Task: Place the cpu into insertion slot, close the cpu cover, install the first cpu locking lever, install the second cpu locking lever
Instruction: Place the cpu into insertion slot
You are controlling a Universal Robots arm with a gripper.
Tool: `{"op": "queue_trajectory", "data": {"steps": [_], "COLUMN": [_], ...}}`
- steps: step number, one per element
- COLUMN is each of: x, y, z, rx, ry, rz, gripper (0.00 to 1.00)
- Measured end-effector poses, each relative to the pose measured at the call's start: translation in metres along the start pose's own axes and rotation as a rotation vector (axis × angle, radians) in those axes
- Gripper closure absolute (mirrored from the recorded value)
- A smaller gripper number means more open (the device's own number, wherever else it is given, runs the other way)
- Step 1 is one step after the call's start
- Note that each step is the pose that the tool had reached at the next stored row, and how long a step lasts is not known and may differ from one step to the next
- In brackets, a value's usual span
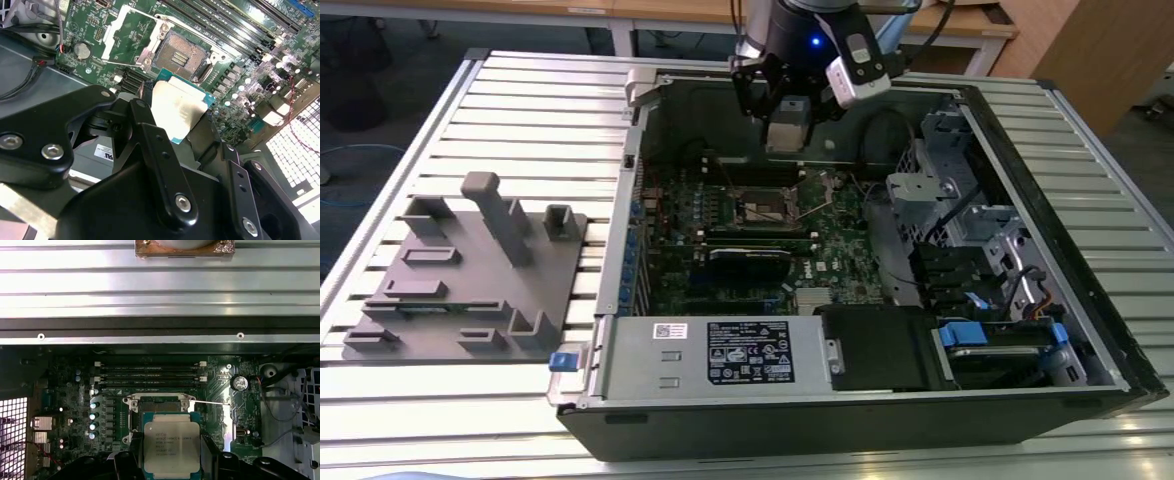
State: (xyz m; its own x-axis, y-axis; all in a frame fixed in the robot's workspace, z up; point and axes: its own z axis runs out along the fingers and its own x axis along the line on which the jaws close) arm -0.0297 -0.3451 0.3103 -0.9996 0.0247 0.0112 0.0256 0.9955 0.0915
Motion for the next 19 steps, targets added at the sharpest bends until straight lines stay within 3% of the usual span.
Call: {"op": "queue_trajectory", "data": {"steps": [19], "x": [-0.0001], "y": [-0.0007], "z": [0.0072], "rx": [0.0001], "ry": [0.0], "rz": [0.0], "gripper": [0.46]}}
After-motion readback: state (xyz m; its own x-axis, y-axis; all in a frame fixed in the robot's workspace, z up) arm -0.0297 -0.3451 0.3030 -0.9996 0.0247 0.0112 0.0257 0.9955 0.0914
